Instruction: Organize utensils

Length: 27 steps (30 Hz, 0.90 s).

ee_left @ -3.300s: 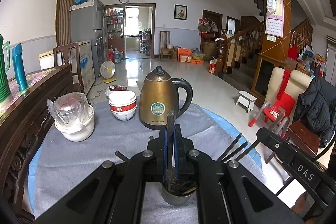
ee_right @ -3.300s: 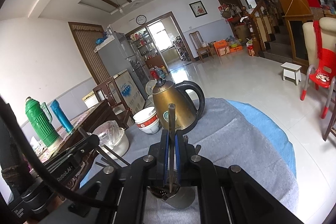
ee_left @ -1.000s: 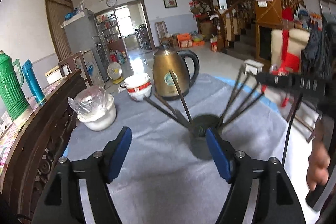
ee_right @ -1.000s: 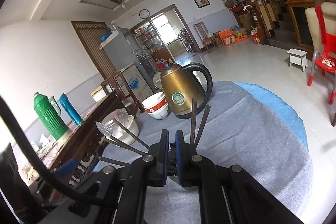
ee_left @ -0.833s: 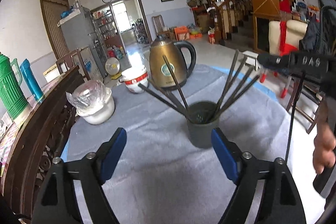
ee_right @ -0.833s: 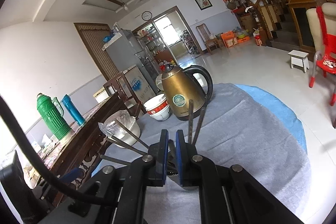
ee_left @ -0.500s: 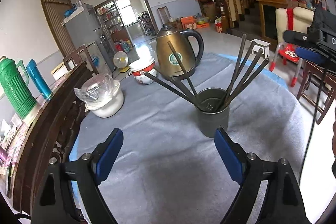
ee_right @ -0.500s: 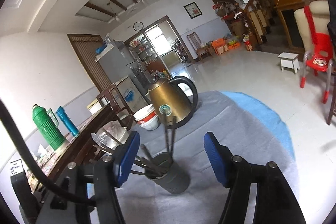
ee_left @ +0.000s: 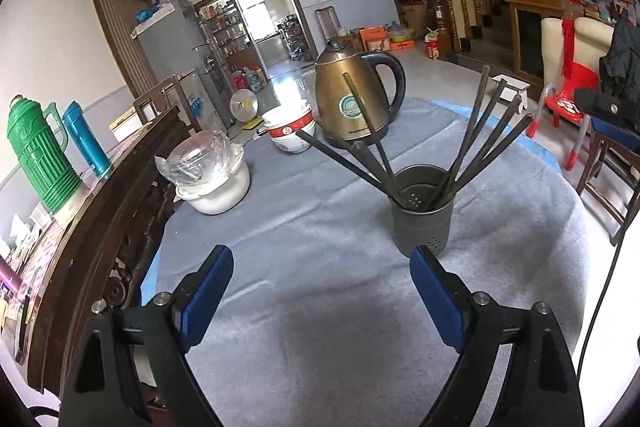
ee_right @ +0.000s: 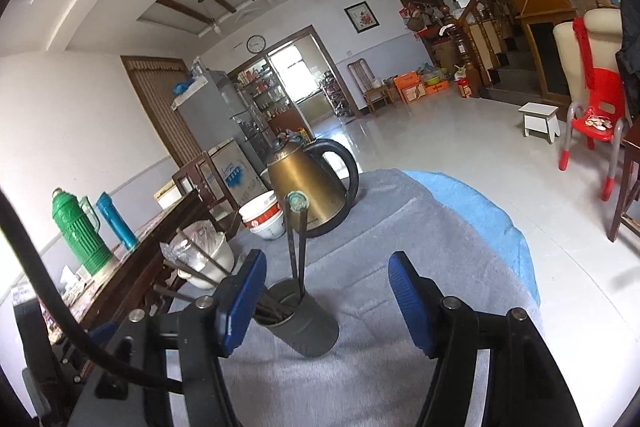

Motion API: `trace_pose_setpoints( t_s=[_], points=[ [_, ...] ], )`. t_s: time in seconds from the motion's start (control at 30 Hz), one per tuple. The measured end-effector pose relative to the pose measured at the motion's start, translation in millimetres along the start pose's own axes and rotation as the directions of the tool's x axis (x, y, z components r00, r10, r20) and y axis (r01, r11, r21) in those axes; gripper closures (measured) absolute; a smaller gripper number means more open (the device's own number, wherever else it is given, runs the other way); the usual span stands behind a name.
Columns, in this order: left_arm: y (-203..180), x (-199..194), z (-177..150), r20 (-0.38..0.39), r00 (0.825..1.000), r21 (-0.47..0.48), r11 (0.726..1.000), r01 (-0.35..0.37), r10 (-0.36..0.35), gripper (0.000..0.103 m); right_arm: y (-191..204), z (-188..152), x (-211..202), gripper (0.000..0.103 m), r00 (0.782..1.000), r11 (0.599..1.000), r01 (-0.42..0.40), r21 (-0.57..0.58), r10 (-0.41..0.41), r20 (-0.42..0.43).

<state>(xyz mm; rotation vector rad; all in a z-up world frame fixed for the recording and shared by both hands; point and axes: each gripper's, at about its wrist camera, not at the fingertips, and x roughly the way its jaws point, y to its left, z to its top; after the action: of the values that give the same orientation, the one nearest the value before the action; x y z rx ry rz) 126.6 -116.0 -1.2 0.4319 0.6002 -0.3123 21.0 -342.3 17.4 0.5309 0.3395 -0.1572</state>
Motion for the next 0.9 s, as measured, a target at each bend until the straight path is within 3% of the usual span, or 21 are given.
trace_pose_setpoints(
  t_s=[0.6,0.9],
  points=[
    [22.6,6.0,-9.0,-0.047,0.999,-0.075,0.997,-0.014,0.011,0.013,62.7,-57.7,10.0,0.035,0.993,0.987,0.036,-0.156,-0.053,-0.107],
    [36.1,3.5,-14.2,-0.047,0.999,-0.111,0.994,-0.023,0.018,0.013,88.0,-66.0,1.5,0.035,0.994,0.968,0.081,-0.239,-0.097,-0.057]
  ],
)
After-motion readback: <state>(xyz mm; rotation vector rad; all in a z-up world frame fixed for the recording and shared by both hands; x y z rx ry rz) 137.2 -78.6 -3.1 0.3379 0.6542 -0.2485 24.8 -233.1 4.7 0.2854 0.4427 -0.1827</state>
